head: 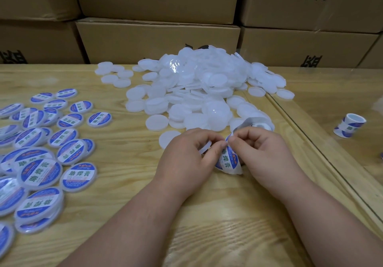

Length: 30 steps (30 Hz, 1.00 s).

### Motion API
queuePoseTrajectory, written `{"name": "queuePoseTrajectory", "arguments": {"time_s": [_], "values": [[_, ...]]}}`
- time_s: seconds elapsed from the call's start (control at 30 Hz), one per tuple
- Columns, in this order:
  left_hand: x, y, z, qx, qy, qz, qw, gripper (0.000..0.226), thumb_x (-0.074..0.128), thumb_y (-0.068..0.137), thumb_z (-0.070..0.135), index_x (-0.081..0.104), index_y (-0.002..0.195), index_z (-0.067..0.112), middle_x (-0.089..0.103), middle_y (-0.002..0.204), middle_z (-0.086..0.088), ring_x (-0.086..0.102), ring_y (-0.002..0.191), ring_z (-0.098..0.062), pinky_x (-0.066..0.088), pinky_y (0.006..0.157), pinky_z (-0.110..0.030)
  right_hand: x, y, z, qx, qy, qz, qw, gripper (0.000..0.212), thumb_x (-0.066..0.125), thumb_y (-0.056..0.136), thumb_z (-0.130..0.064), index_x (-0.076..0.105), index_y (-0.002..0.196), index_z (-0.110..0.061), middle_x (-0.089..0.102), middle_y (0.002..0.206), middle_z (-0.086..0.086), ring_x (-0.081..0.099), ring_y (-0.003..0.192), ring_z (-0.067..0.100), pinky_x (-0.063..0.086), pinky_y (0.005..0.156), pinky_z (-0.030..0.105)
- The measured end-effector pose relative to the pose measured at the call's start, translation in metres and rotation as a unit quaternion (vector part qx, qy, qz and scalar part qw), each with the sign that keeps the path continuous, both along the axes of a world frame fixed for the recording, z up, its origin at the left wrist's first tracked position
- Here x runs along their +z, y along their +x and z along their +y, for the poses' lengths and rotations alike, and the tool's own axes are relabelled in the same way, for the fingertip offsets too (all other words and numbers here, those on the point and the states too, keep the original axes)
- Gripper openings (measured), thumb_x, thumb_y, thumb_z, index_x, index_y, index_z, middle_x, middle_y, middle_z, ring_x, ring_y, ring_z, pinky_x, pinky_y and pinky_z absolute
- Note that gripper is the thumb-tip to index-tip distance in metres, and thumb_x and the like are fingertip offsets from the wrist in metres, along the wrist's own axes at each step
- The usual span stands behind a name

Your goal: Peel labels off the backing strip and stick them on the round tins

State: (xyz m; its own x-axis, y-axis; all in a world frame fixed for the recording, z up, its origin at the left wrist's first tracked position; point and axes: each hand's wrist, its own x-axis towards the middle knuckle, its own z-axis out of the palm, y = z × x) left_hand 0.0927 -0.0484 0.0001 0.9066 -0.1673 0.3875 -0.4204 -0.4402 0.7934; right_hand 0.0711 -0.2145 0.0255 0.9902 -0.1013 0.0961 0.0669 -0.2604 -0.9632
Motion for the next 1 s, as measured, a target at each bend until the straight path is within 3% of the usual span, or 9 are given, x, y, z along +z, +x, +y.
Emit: {"name": "queuePoseTrajectory", "arguments": {"time_s": [0.13,0.23,0.4,0.5,0.57,0.63,0.7,0.8,1.0], "values": [[0.001,-0.001,0.000,0.023,0.017,0.008,1.000,0.012,0.059,0.086,0.051,0.069,0.087,0.044,0.068,0.087,0.020,0.063,0.090,0.000,0.052,0.079,-0.029,-0.002,0.000,-0.001,0.017,-0.040,-0.020,0.999,0.014,0.070,0.093,-0.016,0.074,0.081,-0.021,0.075,0.076,0.002,0.072,0.075,0.020,0.059,0.071,0.032],[0.001,-0.001,0.000,0.034,0.033,0.014,0.999,0.012,0.059,0.093,0.042,0.066,0.085,0.037,0.067,0.084,0.019,0.061,0.086,-0.001,0.051,0.073,-0.025,-0.003,0.001,-0.004,0.014,-0.078,-0.022,0.997,0.018,0.070,0.091,-0.016,0.070,0.074,-0.021,0.067,0.062,-0.007,0.059,0.057,0.007,0.049,0.056,0.018],[0.008,0.003,0.003,0.110,-0.123,0.086,0.983,0.019,0.060,0.095,0.032,0.064,0.076,0.031,0.068,0.073,0.019,0.060,0.062,0.002,0.041,0.052,-0.009,-0.005,0.008,-0.016,-0.069,-0.109,-0.021,0.991,0.018,0.063,0.086,-0.014,0.060,0.069,-0.015,0.045,0.048,-0.016,0.038,0.043,0.003,0.033,0.043,0.014],[0.012,0.004,0.007,0.118,-0.228,0.139,0.956,0.016,0.058,0.087,0.036,0.066,0.076,0.029,0.069,0.066,0.006,0.058,0.058,-0.005,0.044,0.050,-0.024,-0.006,0.009,-0.016,-0.131,-0.120,-0.033,0.984,0.014,0.065,0.086,-0.019,0.063,0.072,-0.021,0.054,0.053,-0.015,0.046,0.047,0.002,0.038,0.052,0.021],[0.014,0.004,0.009,0.101,-0.263,0.152,0.947,0.016,0.057,0.081,0.037,0.066,0.071,0.029,0.067,0.064,0.006,0.062,0.066,-0.011,0.043,0.053,-0.031,-0.006,0.007,-0.010,-0.150,-0.125,-0.074,0.978,0.010,0.069,0.086,-0.023,0.064,0.088,-0.031,0.065,0.076,-0.018,0.059,0.067,-0.002,0.042,0.063,0.016],[0.014,0.004,0.010,0.085,-0.263,0.156,0.948,0.017,0.056,0.079,0.036,0.065,0.067,0.028,0.063,0.061,0.008,0.062,0.068,-0.015,0.042,0.054,-0.032,-0.004,0.005,-0.005,-0.142,-0.163,-0.153,0.964,0.027,0.072,0.087,-0.020,0.061,0.105,-0.036,0.062,0.100,-0.021,0.059,0.094,-0.003,0.042,0.076,0.007],[0.014,0.004,0.010,0.074,-0.259,0.156,0.950,0.017,0.055,0.080,0.036,0.063,0.065,0.030,0.060,0.059,0.009,0.060,0.067,-0.016,0.041,0.053,-0.030,0.000,0.004,0.001,-0.112,-0.214,-0.261,0.935,0.032,0.071,0.088,-0.011,0.065,0.111,-0.032,0.057,0.108,-0.022,0.055,0.106,0.001,0.039,0.089,0.008],[0.014,0.003,0.009,0.065,-0.253,0.155,0.953,0.016,0.056,0.079,0.036,0.063,0.065,0.030,0.059,0.058,0.009,0.061,0.066,-0.014,0.041,0.050,-0.026,0.001,0.004,0.008,-0.061,-0.257,-0.366,0.892,0.028,0.070,0.084,-0.004,0.072,0.105,-0.022,0.056,0.108,-0.014,0.057,0.107,0.014,0.040,0.096,0.021],[0.012,0.003,0.008,0.048,-0.251,0.152,0.955,0.015,0.056,0.077,0.034,0.064,0.070,0.023,0.063,0.064,0.004,0.060,0.057,-0.008,0.040,0.048,-0.019,0.003,0.005,0.009,-0.040,-0.271,-0.373,0.886,0.014,0.072,0.083,-0.004,0.077,0.089,-0.016,0.060,0.104,-0.003,0.059,0.099,0.023,0.043,0.088,0.025]]}}
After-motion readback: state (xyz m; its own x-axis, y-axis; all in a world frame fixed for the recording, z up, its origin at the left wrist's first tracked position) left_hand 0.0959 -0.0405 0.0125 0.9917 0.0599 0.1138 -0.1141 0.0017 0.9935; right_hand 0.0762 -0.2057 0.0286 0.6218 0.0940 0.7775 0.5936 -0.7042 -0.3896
